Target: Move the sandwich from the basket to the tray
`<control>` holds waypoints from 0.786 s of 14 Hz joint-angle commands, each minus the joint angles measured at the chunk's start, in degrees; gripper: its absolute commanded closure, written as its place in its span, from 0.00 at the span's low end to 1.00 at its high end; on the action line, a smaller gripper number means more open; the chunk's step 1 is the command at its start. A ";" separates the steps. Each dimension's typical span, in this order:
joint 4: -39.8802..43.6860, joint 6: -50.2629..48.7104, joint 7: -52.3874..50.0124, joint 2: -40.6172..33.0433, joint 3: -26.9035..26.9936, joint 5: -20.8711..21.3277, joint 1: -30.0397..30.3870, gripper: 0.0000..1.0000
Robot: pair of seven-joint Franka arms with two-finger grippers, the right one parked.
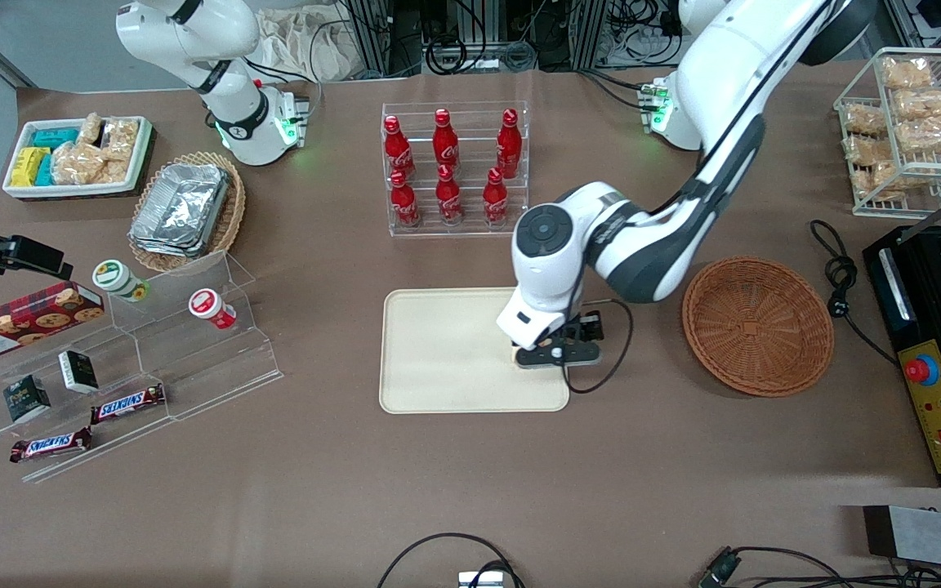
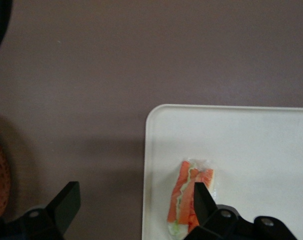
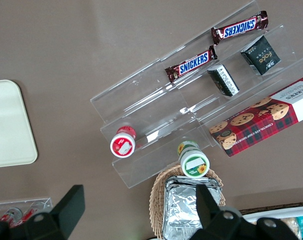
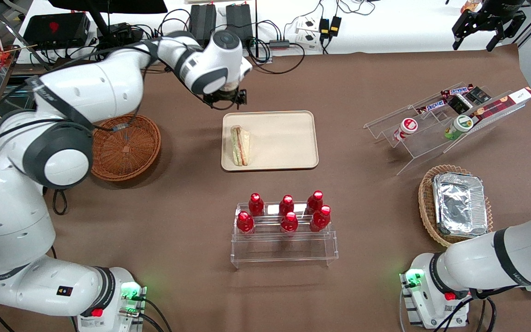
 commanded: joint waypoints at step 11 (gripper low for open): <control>12.65 -18.67 19.24 -7.64 -0.01 -14.07 13.99 0.00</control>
